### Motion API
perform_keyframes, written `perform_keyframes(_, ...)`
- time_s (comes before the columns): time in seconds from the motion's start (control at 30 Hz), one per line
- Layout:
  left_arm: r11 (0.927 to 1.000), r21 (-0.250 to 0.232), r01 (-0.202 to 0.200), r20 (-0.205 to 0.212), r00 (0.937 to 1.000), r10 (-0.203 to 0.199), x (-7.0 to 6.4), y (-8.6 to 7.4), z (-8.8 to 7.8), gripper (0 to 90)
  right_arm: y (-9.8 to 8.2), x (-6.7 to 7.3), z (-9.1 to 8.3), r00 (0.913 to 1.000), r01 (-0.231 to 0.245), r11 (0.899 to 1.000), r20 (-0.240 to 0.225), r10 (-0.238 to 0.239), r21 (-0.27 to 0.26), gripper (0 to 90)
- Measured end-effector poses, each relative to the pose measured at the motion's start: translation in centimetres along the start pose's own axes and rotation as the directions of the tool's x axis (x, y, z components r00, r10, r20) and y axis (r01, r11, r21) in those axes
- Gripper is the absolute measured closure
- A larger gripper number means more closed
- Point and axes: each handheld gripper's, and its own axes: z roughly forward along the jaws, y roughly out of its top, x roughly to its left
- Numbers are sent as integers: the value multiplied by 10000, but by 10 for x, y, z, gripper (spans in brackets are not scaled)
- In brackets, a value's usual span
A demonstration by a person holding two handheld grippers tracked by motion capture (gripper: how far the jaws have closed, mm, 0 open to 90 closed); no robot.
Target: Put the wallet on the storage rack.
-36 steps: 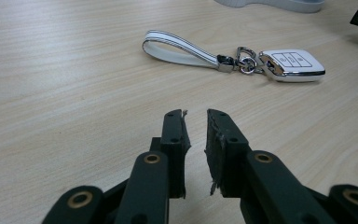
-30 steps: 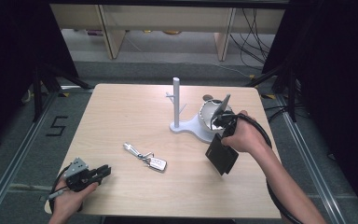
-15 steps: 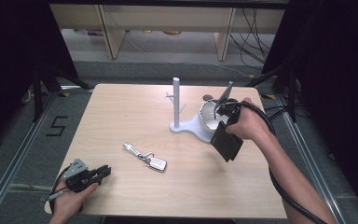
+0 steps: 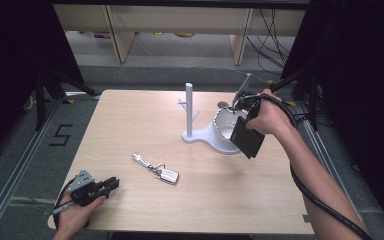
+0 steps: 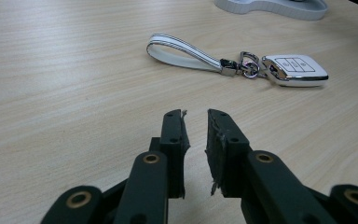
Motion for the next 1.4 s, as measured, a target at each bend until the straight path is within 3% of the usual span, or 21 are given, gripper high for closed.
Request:
perform_keyframes(0.2,10000,-5,-17,-4,10000,17,1,0,0,760,6,0,-18,9993,365,9991,-14,-366,-204,830)
perform_keyframes(0.33,10000,44,1,-60,10000,0,0,0,-1,758,13,-1,-24,9976,548,9974,446,-527,-472,830)
perform_keyframes(0.37,10000,57,-16,-50,10000,16,0,0,-1,759,18,-2,-23,9947,856,9949,616,-823,-529,830)
perform_keyframes(0.5,10000,1,33,-32,10000,-33,2,-1,-1,759,25,0,-20,9947,884,9937,577,-845,-684,830)
perform_keyframes(0.53,10000,-12,19,-42,10000,-19,2,0,-1,758,28,-1,-19,9919,1152,9903,626,-1104,-781,829)
perform_keyframes(0.57,10000,-22,19,-47,10000,-20,2,0,-1,758,30,0,-18,9920,1118,9903,688,-1062,-830,830)
perform_keyframes(0.67,9999,-69,84,-47,10000,-84,2,0,-1,759,36,0,-15,9845,1546,9848,963,-1469,-785,830)
perform_keyframes(0.9,10000,-3,85,-85,9999,-85,2,0,-1,758,47,0,-4,9673,2389,9668,1099,-2287,-908,829)
perform_keyframes(0.93,10000,23,82,-49,10000,-81,3,0,-1,758,48,0,-3,9702,2260,9699,1105,-2157,-912,829)
perform_keyframes(0.97,10000,21,87,-35,10000,-87,3,0,-1,758,49,-1,-2,9663,2415,9662,1144,-2308,-905,829)
perform_keyframes(1.07,10000,-9,61,-37,10000,-61,3,0,-1,758,51,-2,2,9685,2328,9677,1137,-2215,-972,829)
perform_keyframes(1.23,10000,-7,46,-26,10000,-46,2,0,-1,758,54,-7,11,9605,2644,9587,1175,-2521,-1046,829)
perform_keyframes(1.3,10000,16,44,-70,10000,-44,2,0,-1,758,53,-8,15,9610,2620,9595,1189,-2496,-1034,829)
perform_keyframes(1.33,10000,16,43,-54,10000,-43,2,0,0,758,53,-8,17,9655,2466,9633,1128,-2347,-1063,828)
perform_keyframes(1.4,10000,0,60,-61,10000,-60,2,0,0,758,53,-10,18,9613,2569,9598,1320,-2417,-1133,828)
